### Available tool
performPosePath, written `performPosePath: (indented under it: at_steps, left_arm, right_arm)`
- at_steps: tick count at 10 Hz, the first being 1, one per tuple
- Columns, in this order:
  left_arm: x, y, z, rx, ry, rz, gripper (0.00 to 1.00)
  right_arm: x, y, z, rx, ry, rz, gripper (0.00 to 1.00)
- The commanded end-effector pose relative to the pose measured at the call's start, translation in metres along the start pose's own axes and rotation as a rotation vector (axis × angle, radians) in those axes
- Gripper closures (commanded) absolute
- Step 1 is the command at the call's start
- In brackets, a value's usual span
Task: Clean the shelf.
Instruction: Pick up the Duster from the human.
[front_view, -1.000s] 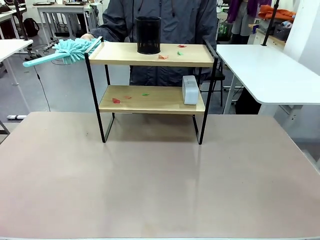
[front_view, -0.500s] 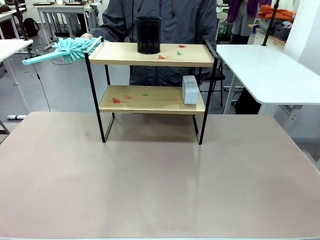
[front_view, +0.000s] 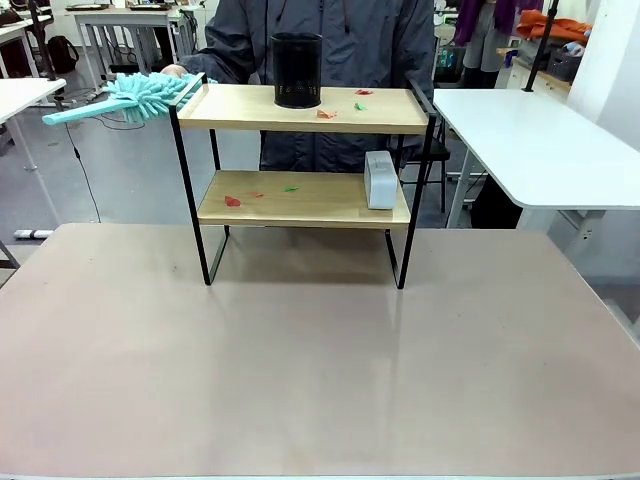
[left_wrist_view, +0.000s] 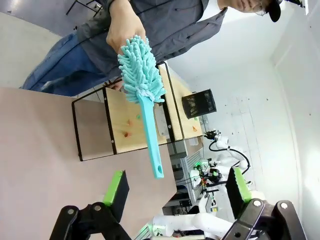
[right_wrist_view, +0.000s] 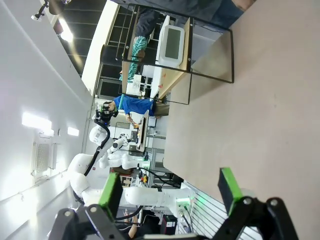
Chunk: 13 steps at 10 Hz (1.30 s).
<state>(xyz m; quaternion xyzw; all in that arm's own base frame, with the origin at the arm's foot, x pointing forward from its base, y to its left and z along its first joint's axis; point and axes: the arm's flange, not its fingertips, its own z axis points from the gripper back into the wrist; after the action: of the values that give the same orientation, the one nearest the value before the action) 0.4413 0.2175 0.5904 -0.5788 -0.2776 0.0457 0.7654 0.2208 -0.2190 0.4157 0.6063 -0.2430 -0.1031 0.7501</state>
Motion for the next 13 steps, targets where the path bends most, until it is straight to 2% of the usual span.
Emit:
performPosePath:
  at_steps: [1, 2, 4, 6, 8, 10, 13]
  left_arm:
    - [0.013, 0.012, -0.027, 0.038, 0.015, 0.069, 0.00]
    - [0.023, 0.019, -0.045, 0.031, 0.072, 0.111, 0.00]
    - [0.043, 0.036, -0.079, 0.098, 0.140, 0.193, 0.00]
    - [0.049, 0.052, -0.113, 0.055, 0.277, 0.302, 0.00]
    - [0.044, 0.059, -0.147, 0.017, 0.443, 0.348, 0.00]
    - [0.034, 0.058, -0.170, -0.014, 0.458, 0.342, 0.00]
    - [0.027, 0.057, -0.178, -0.056, 0.475, 0.351, 0.00]
  right_arm:
    - [0.001, 0.001, 0.002, 0.004, 0.009, 0.030, 0.00]
    - [0.001, 0.001, 0.002, 0.004, 0.009, 0.030, 0.00]
    - [0.001, 0.001, 0.002, 0.004, 0.009, 0.030, 0.00]
    - [0.001, 0.001, 0.002, 0.004, 0.009, 0.030, 0.00]
    - [0.001, 0.001, 0.002, 0.004, 0.009, 0.030, 0.00]
    - [0.001, 0.001, 0.002, 0.004, 0.009, 0.030, 0.00]
    - [0.001, 0.001, 0.002, 0.004, 0.009, 0.030, 0.00]
